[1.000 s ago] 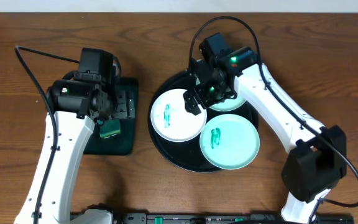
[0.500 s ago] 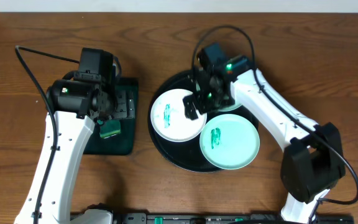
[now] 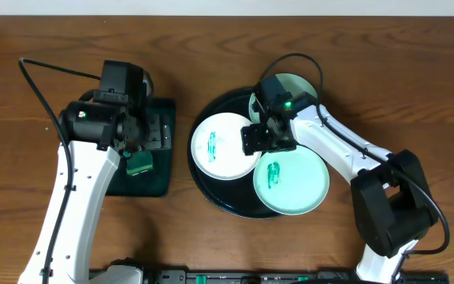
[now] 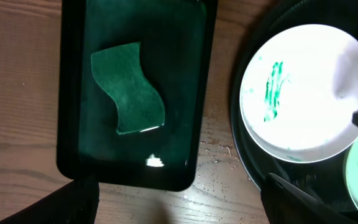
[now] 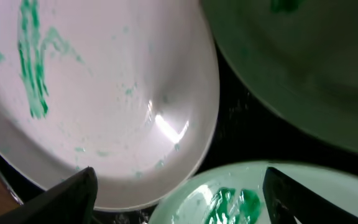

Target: Clean dirty plates on tray and stack at the side

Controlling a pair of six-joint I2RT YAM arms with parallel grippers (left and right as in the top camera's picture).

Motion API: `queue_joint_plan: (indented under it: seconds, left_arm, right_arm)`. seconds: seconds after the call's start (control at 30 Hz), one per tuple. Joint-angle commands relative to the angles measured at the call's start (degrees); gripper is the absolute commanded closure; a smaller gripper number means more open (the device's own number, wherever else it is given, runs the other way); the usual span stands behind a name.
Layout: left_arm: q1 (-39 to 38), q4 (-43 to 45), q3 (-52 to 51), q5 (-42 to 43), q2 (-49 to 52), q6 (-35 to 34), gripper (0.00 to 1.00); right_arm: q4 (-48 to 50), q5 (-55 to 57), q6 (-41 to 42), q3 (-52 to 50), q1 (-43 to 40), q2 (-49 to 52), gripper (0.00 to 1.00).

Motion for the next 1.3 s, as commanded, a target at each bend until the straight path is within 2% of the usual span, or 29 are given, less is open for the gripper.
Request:
queue_joint_plan:
  seconds: [0.0,0.53,0.63,0.77,0.9,1.0,1.03,1.07,1.1,1.13,1.2,1.27]
  left_arm:
    - [0.13,-0.13,0.96,-0.50,-0.20,-0.11,0.16]
    - [0.13,0.07,0.96,-0.50,-0.20,-0.11,0.16]
    - [0.13,0.04,0.96,-0.48,-0.20,-0.11,0.16]
    - [0.13,-0.02,0.96,-0.50,-0.20,-0.11,0.16]
    - [0.13,-0.17,0.96,-0.50,-0.20,-0.11,0.16]
    - [0.13,-0.35,0.96,-0.50,-0.15,-0.11,0.17]
    - [0.13,-0.37,0.96,-0.50,-0.15,-0.09,0.32]
    - [0.15,-0.39,0.94,-0.57,-0.15,-0.09,0.53]
    - [0.15,-0.35,0.85,-0.79,-0.13,-0.09,0.63]
    - [0.20,-0.13,0.81,-1.14,-0.04,-0.11,0.66]
    - [0.46,0.26,0.70,-2.69,0.35,-0.39,0.66]
    - [1.14,1.07,0.11,-7.65,1.22,-3.13,0.66]
  right_arm:
    - [2.23,-0.28,1.14,-0.20,0.11,0.33,0.15]
    - [6.84,-0.61,1.11,-1.49,0.22,6.67,0.32]
    - [7.91,-0.61,1.11,-1.49,0.22,6.67,0.48]
    - [7.87,-0.61,1.11,-1.49,0.22,6.67,0.87]
    - [7.58,-0.46,1.14,-1.49,0.22,6.67,0.98]
    - [7.34,-0.46,1.14,-1.49,0.22,6.67,0.99]
    - [7.23,-0.46,1.11,-1.49,0.22,6.67,0.99]
    - [7.23,-0.44,1.11,-1.49,0.22,6.67,0.99]
    - [7.21,-0.46,1.11,-1.49,0.22,6.67,0.99]
    - [7.21,-0.46,1.01,-1.49,0.22,6.67,0.99]
    - [7.15,-0.46,0.87,-1.49,0.22,6.67,0.99]
    - [6.97,-0.46,0.66,-1.51,0.22,6.67,0.99]
